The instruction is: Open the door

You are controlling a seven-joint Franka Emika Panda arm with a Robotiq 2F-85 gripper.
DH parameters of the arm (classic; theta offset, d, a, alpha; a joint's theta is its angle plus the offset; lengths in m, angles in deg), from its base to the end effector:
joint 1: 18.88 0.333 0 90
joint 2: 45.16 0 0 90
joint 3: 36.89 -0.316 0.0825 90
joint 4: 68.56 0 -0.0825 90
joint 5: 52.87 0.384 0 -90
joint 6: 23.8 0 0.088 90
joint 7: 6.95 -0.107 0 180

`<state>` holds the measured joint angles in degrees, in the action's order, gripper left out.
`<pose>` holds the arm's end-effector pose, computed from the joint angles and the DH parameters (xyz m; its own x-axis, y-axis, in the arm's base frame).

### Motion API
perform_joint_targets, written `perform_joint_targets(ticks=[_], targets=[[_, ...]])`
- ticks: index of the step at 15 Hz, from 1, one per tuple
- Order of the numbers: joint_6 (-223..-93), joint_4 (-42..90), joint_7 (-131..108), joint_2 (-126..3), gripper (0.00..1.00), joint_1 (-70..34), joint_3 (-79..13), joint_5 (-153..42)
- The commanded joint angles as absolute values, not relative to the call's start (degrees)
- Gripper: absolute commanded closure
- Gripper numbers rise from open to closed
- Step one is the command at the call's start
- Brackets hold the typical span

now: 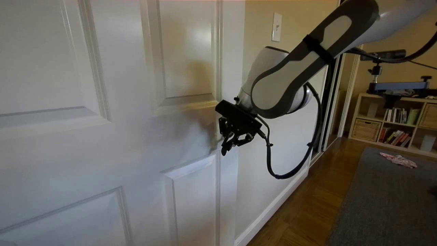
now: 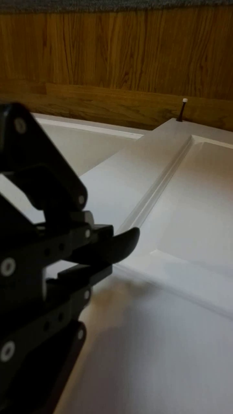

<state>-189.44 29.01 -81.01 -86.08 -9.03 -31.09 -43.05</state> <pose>0.7107 0.0511 0.2319 0.2123 -0.9739 0.0800 -0.8618 -0.2252 -0.4546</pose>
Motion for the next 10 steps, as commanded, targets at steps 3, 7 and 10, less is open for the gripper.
perform_joint_targets(ticks=[3,7,10], targets=[[-185.29,39.35,-77.08,-77.58,0.90,-11.01,-36.56,-40.04],[-182.52,39.74,-73.30,-74.09,0.42,-12.36,-39.61,-39.08],[-174.84,38.68,-65.69,-70.91,0.22,-14.71,-45.09,-35.40]])
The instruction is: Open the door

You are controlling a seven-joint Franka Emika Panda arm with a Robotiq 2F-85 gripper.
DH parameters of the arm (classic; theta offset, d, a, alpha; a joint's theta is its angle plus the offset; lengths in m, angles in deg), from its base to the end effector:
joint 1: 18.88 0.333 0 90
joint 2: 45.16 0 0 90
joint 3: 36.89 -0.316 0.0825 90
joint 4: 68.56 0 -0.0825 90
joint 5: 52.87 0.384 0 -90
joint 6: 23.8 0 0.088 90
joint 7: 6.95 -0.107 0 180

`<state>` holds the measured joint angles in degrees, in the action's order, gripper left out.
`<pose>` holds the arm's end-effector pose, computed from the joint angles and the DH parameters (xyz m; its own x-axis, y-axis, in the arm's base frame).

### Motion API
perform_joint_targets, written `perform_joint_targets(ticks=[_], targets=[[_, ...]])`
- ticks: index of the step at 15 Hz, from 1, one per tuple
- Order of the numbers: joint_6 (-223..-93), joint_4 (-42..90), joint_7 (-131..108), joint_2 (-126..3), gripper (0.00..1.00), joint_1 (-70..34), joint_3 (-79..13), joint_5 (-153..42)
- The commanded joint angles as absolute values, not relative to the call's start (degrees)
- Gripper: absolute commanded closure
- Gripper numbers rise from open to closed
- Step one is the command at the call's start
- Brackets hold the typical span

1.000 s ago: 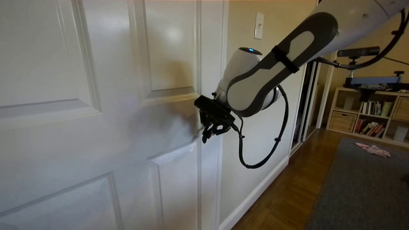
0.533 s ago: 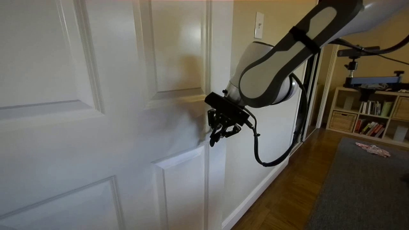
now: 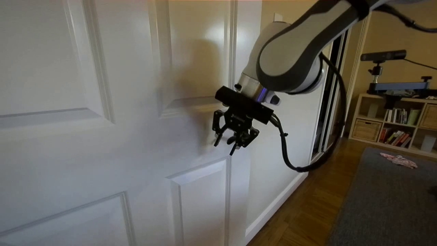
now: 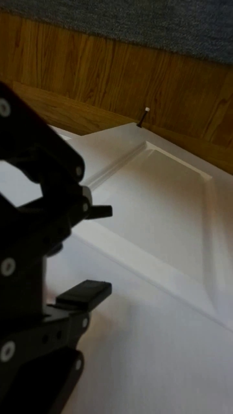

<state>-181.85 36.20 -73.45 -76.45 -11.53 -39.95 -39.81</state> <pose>0.6725 0.1103 0.2742 0.3794 -0.9248 -0.0280 -0.8534 -0.3381 -0.3967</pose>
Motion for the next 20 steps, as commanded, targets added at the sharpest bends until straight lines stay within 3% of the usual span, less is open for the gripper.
perform_joint_targets(ticks=[1,4,7,11,16,20], targets=[[-171.54,38.39,-63.12,-69.82,0.15,-15.30,-46.34,-33.40],[-159.18,37.27,-56.40,-66.06,0.01,-16.69,-48.08,-27.07],[-145.05,36.40,-55.78,-63.44,0.00,-18.62,-48.25,-26.31],[-132.35,35.31,-58.42,-60.37,0.00,-15.70,-41.93,-29.79],[-128.13,37.13,-57.97,-57.42,0.00,-14.57,-39.73,-37.08],[-135.60,42.04,-62.91,-53.95,0.00,-12.03,-39.10,-48.86]])
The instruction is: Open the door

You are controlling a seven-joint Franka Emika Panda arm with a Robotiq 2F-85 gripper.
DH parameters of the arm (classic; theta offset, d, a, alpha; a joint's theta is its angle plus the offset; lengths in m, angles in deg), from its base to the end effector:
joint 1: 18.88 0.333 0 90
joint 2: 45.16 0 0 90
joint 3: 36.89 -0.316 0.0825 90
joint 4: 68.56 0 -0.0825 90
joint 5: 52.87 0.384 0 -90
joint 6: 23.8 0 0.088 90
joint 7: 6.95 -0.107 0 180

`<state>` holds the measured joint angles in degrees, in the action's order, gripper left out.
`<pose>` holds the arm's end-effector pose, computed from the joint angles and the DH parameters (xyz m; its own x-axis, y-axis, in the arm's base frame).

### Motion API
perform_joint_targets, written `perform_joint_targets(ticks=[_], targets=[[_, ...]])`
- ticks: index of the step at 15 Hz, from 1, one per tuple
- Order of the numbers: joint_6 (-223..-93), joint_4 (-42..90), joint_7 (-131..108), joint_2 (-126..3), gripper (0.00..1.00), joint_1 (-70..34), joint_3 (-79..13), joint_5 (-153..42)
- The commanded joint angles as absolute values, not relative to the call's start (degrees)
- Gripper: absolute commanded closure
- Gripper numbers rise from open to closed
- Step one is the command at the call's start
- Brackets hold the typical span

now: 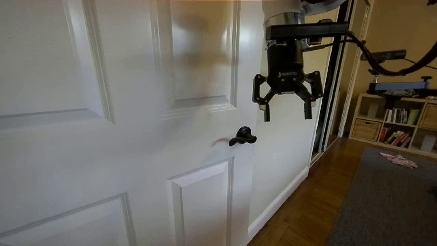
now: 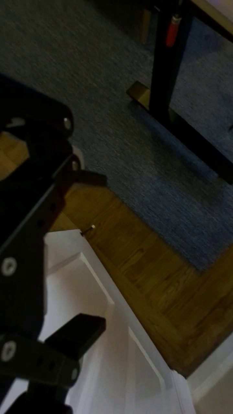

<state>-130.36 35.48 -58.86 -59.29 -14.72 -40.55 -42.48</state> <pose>0.5927 0.0934 0.3898 0.6387 -0.7227 -0.2641 -0.7382 -0.6724 0.0543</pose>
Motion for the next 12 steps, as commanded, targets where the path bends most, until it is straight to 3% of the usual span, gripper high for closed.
perform_joint_targets(ticks=[1,12], targets=[[-138.05,43.70,-64.28,-53.00,0.00,-11.78,-39.07,-50.99],[-137.76,40.15,-64.27,-56.49,0.00,-12.44,-39.89,-50.89]])
